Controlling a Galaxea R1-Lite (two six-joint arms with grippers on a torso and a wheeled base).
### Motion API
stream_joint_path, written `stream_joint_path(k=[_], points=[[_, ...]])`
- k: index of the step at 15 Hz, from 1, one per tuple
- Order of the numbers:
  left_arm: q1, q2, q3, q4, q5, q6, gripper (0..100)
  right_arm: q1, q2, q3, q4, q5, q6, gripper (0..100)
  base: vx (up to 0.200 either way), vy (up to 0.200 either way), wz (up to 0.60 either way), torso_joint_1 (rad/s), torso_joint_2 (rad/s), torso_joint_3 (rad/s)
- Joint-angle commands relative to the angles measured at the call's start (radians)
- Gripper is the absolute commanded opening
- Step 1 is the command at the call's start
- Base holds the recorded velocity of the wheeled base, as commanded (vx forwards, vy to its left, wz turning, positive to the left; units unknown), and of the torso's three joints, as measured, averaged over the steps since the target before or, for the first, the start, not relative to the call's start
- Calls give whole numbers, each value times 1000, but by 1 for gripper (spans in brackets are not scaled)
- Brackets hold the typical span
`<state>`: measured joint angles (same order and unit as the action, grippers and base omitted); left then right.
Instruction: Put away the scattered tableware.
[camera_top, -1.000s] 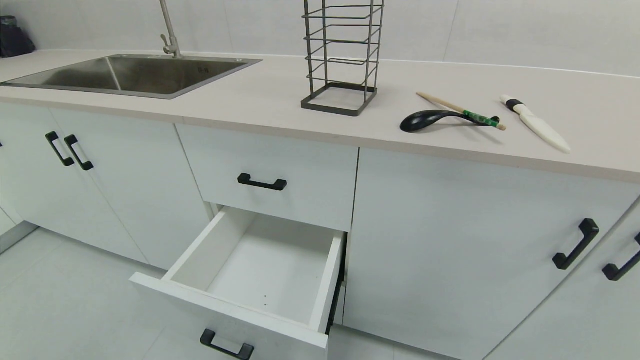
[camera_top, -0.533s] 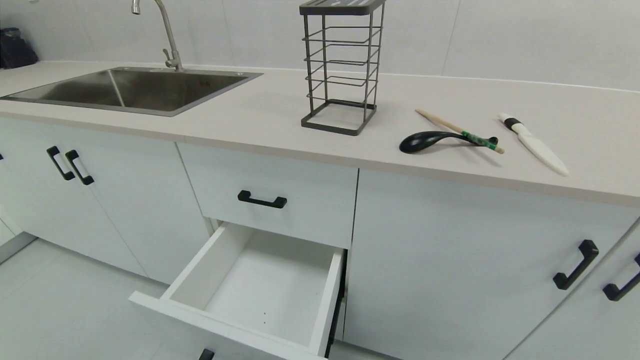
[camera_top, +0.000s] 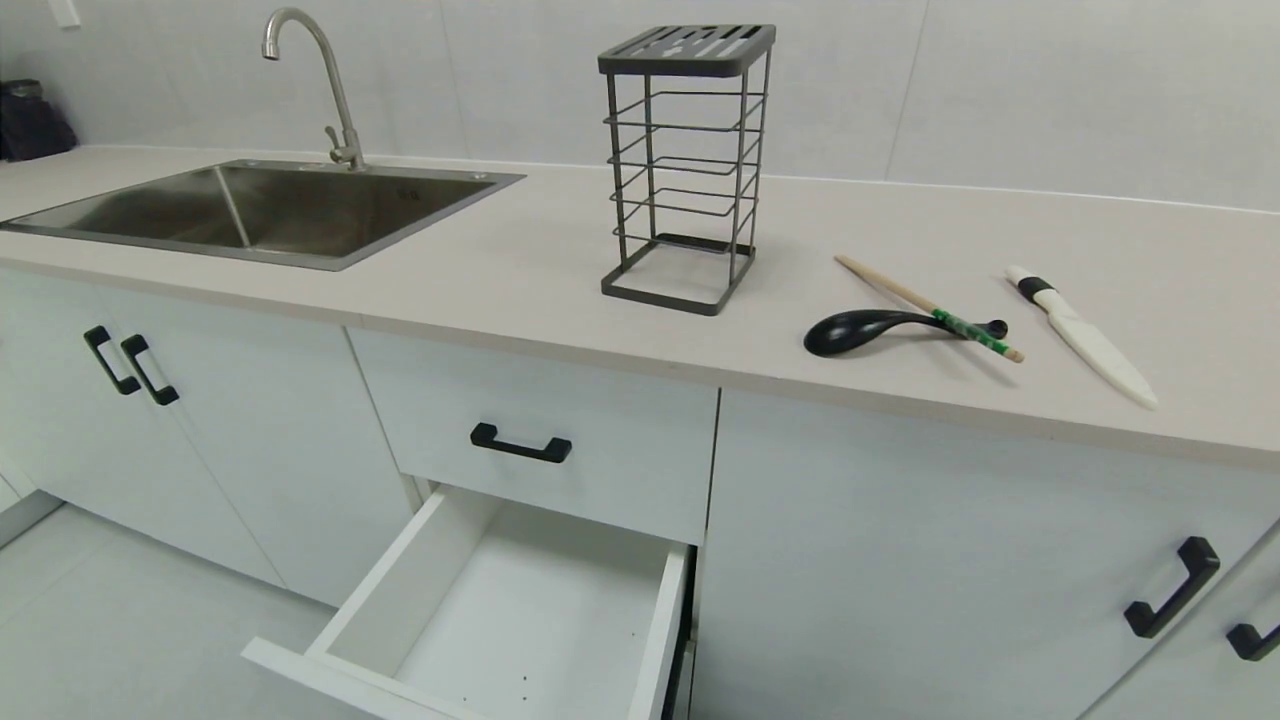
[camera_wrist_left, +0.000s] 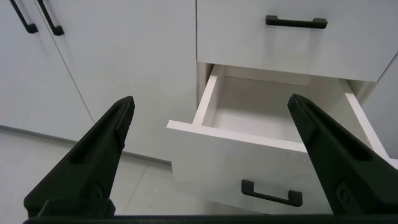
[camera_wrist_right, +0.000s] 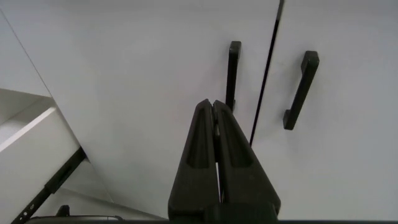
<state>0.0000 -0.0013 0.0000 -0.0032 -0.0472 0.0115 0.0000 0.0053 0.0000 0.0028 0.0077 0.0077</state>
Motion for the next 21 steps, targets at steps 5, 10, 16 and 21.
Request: stream_joint_path(k=[5,10,16,21], points=[[0,1,0,-1,1,-1,100,0,2,0,-1,0,0,0,0,0,0,213,-415,-191],[0,1,0,-1,10,1,100,0,1,0,-1,0,0,0,0,0,0,160,-468,-221],[0,1,0,-1,7,-1,100,0,2,0,-1,0,0,0,0,0,0,339,-493,-237],[0,1,0,-1,7,-1,100,2,2,0,-1,0,0,0,0,0,0,284,-534,-254]])
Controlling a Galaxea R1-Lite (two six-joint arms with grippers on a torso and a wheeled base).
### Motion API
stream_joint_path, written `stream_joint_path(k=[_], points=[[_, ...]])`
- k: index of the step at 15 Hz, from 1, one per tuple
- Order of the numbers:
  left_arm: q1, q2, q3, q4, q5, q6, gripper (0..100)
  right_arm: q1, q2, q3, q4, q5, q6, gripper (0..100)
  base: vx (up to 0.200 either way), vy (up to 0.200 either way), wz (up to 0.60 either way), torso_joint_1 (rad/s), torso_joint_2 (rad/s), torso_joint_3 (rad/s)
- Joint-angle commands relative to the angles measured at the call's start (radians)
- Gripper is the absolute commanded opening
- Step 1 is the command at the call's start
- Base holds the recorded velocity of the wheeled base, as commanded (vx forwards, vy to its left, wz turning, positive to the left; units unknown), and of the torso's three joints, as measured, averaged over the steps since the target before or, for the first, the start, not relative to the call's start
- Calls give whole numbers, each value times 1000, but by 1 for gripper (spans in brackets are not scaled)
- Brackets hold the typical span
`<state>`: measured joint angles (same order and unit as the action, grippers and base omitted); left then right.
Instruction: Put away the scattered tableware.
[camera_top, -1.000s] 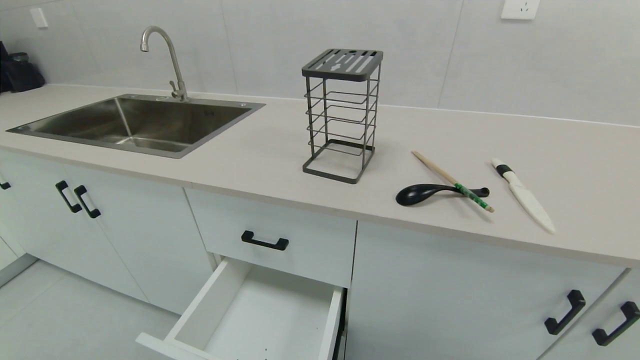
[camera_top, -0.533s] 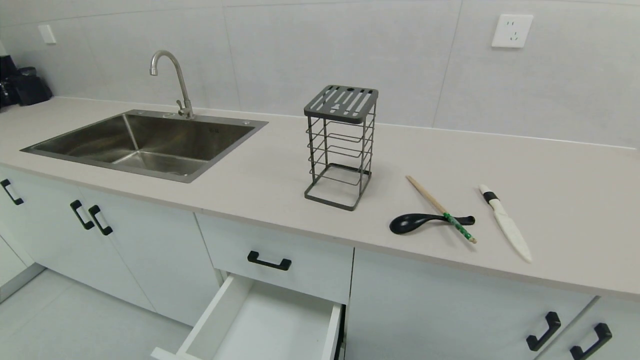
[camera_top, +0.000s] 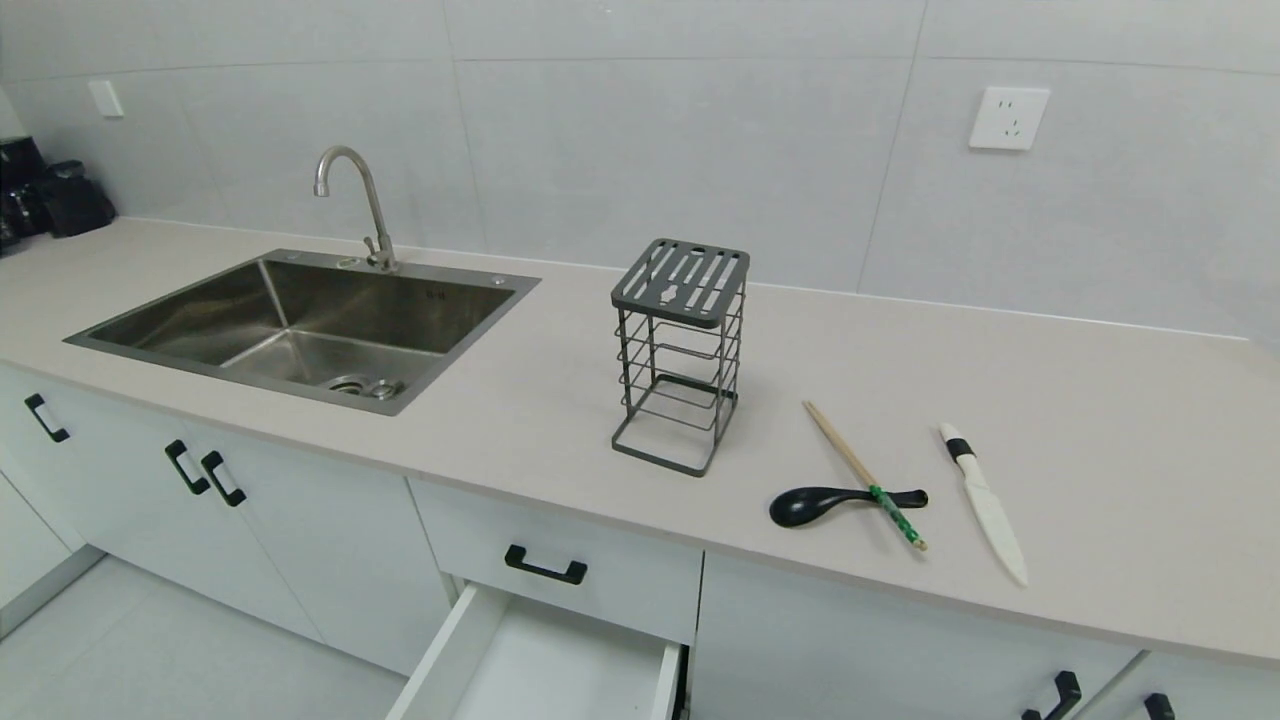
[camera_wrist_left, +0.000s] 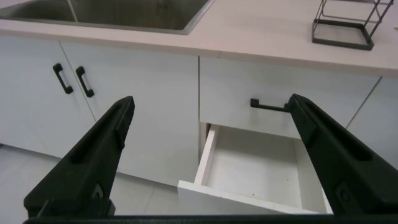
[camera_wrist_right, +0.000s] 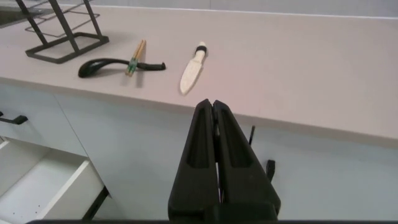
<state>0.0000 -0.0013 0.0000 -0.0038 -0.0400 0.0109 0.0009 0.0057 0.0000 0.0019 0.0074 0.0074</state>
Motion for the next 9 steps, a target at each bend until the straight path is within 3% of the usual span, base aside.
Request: stream_joint_path(k=[1,4,9], points=[[0,1,0,-1,0,0,100,1,2,0,1,0,0,0,0,0,0,290,-554,-266],[0,1,0,-1,0,0,100,1,2,0,0,0,0,0,0,0,0,181,-346,-167],[0,1,0,-1,0,0,100,-1,2,0,0,0,0,0,0,0,0,10,-18,-7]])
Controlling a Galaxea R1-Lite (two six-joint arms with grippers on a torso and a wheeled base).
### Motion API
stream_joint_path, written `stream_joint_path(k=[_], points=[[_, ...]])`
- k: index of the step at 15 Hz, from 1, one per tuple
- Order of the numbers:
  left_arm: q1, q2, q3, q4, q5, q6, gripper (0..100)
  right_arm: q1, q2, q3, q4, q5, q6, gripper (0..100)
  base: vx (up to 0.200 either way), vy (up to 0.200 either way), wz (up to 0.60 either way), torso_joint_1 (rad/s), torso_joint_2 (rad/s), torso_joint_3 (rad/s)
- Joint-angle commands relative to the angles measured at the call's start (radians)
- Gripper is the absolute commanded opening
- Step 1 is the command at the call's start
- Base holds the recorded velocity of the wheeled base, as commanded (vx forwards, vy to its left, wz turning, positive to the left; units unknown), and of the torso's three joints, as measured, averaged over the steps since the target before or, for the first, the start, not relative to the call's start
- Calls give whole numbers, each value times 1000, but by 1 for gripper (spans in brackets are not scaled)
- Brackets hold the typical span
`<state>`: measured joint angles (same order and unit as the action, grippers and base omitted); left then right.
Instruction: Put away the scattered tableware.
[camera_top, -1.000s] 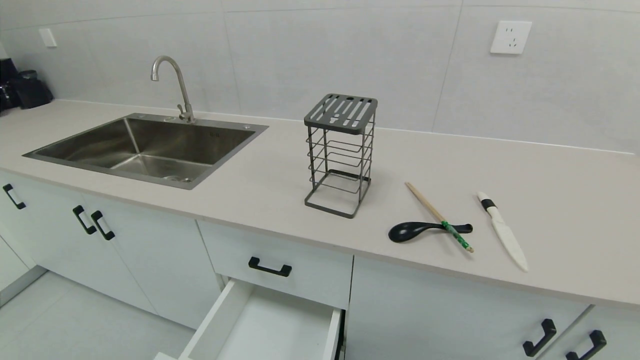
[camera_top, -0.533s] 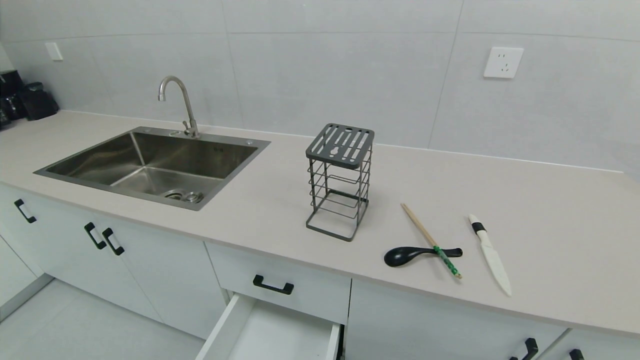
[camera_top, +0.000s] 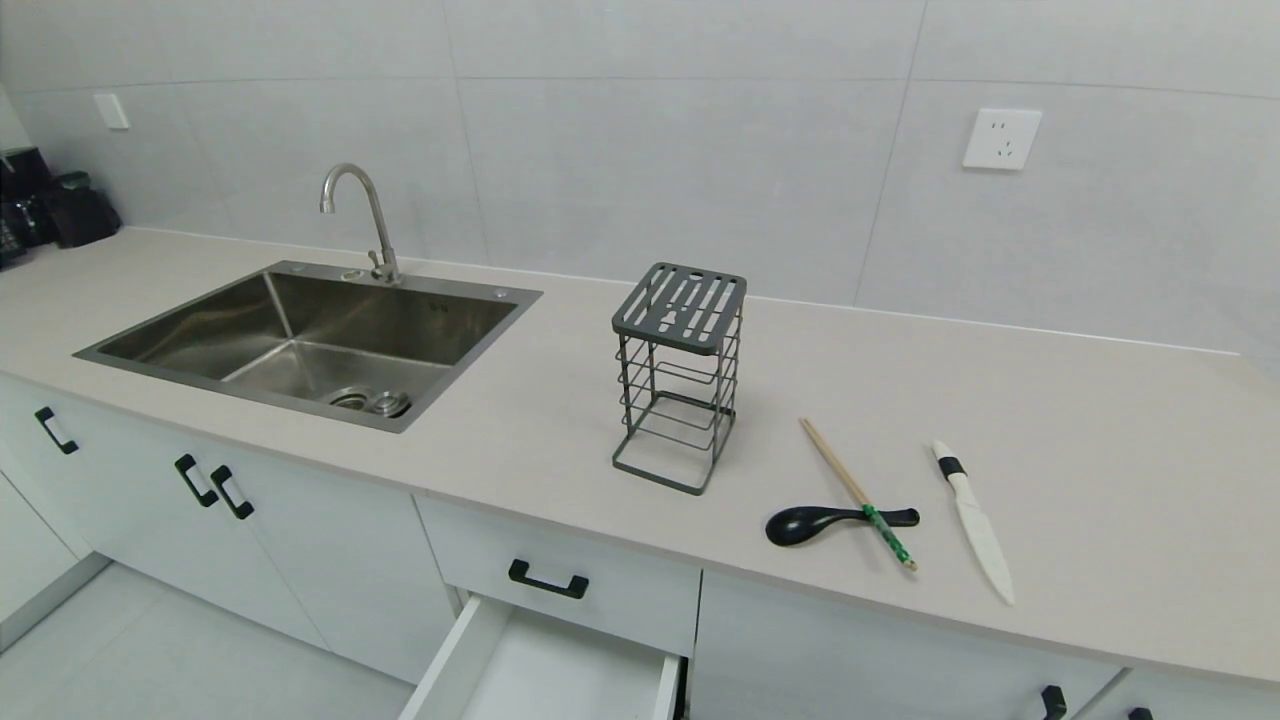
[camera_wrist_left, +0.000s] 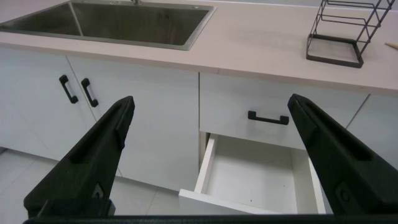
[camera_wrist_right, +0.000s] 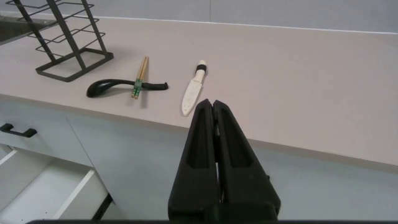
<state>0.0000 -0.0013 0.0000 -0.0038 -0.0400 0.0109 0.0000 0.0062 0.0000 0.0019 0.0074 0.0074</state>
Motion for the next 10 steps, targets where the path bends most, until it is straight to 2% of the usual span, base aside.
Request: stream_joint_path(k=[1,10], points=[[0,1,0,-1,0,0,100,0,1,0,0,0,0,0,0,0,0,0,0,0],[0,1,0,-1,0,0,100,2,1,0,0,0,0,0,0,0,0,0,0,0]])
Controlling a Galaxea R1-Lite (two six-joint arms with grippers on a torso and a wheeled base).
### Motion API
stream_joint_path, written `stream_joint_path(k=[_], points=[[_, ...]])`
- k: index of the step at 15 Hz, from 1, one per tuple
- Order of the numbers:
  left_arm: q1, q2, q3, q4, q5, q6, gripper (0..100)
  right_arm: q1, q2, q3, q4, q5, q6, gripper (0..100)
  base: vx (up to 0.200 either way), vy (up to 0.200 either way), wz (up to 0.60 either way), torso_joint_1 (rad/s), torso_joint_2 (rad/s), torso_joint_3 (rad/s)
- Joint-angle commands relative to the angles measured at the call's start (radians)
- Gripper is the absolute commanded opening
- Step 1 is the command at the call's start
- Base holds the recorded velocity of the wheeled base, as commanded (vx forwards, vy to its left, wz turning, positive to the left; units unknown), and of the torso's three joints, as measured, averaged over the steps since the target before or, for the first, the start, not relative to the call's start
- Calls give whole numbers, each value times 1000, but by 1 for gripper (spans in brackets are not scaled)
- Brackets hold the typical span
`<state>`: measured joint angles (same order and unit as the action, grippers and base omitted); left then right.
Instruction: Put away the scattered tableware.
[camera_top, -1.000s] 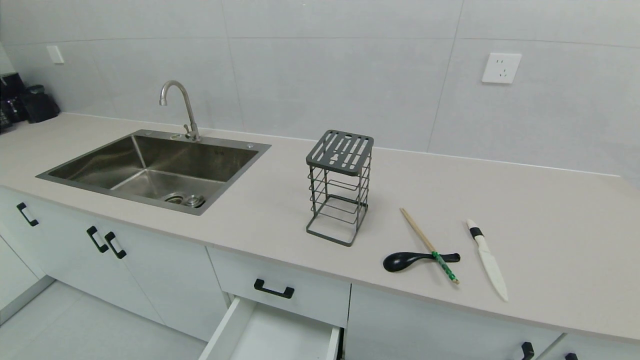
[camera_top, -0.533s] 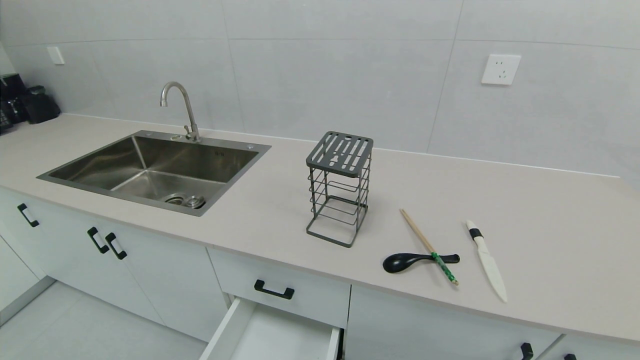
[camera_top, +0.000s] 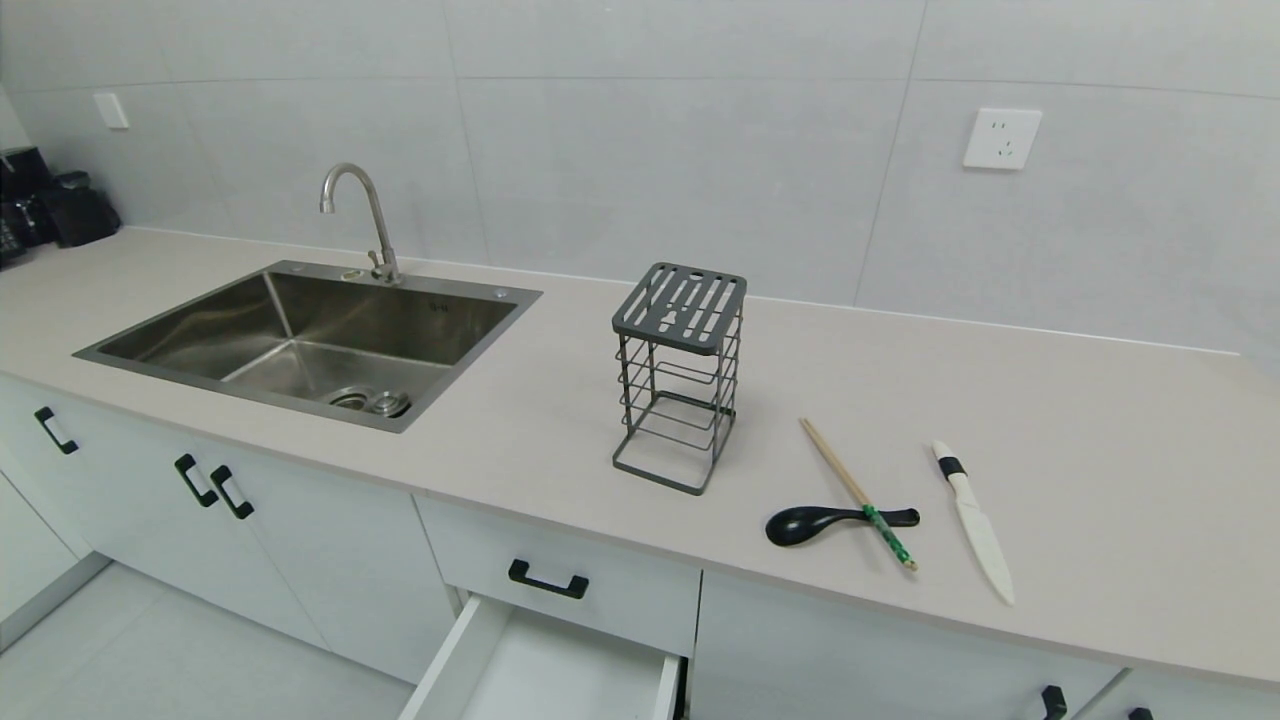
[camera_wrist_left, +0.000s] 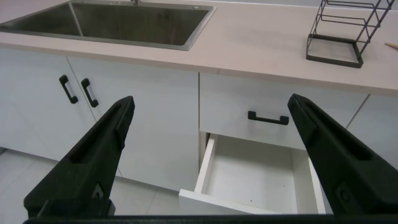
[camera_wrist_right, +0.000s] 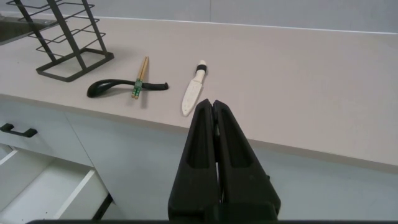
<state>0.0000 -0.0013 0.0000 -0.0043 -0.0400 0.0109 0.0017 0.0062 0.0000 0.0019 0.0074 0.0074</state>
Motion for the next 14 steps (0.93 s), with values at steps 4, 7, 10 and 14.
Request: stream_joint_path(k=[4,7,10,14], points=[[0,1,0,0,0,0,100,0,1,0,0,0,-4,0,0,0,0,0,0,0],[0,1,0,0,0,0,100,-2,0,0,1,2,2,0,0,0,200,1,1,2],[0,1,0,0,0,0,100,0,1,0,0,2,0,0,0,0,0,0,0,0],[0,1,0,0,0,0,100,-2,1,0,0,3,2,0,0,0,0,0,0,0]])
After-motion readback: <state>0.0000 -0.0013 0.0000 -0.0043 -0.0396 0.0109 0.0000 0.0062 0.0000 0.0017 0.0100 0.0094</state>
